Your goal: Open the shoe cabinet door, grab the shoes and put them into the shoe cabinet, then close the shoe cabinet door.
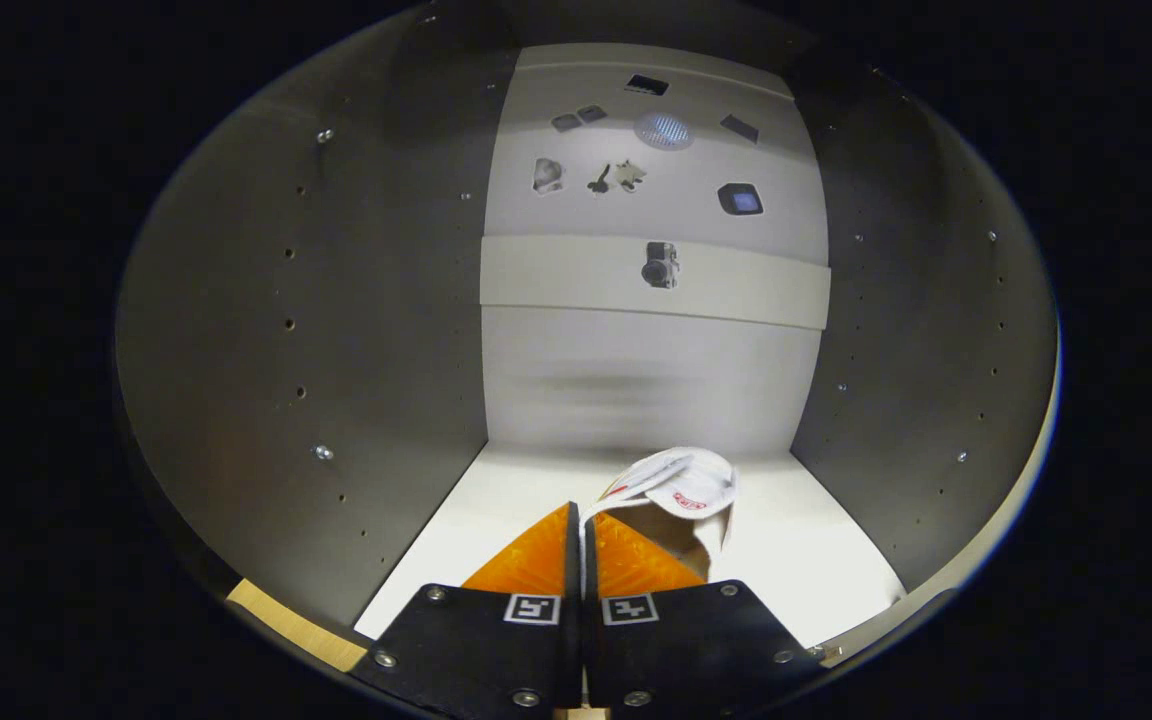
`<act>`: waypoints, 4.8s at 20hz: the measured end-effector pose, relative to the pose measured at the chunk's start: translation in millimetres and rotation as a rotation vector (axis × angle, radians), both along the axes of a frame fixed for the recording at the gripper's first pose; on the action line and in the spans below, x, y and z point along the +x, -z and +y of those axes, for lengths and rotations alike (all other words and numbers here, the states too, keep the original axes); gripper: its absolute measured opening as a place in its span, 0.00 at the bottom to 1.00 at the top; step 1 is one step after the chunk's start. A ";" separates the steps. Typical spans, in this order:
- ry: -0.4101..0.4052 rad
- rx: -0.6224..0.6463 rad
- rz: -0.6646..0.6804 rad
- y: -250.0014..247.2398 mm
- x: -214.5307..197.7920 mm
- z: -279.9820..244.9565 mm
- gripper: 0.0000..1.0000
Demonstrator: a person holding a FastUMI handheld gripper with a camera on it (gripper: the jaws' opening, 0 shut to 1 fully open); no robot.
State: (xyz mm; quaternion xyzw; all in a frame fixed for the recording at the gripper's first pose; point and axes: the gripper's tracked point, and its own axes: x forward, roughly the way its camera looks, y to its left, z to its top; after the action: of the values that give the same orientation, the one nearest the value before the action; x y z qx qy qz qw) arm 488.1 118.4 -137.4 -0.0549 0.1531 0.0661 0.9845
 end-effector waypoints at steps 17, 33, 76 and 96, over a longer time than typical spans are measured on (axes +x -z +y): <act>0.015 0.038 -0.100 -41.1 -37.2 6.3 0.86; 0.066 0.132 -0.195 -148.5 -254.4 -54.1 0.89; 0.198 0.199 -0.277 -180.3 -451.8 -312.3 0.90; 0.083 0.251 -0.243 -158.2 -388.2 -332.0 0.93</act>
State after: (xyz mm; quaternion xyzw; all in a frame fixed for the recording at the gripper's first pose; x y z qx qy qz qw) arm 99.9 -213.6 20.8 0.0675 0.0257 0.0367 0.9967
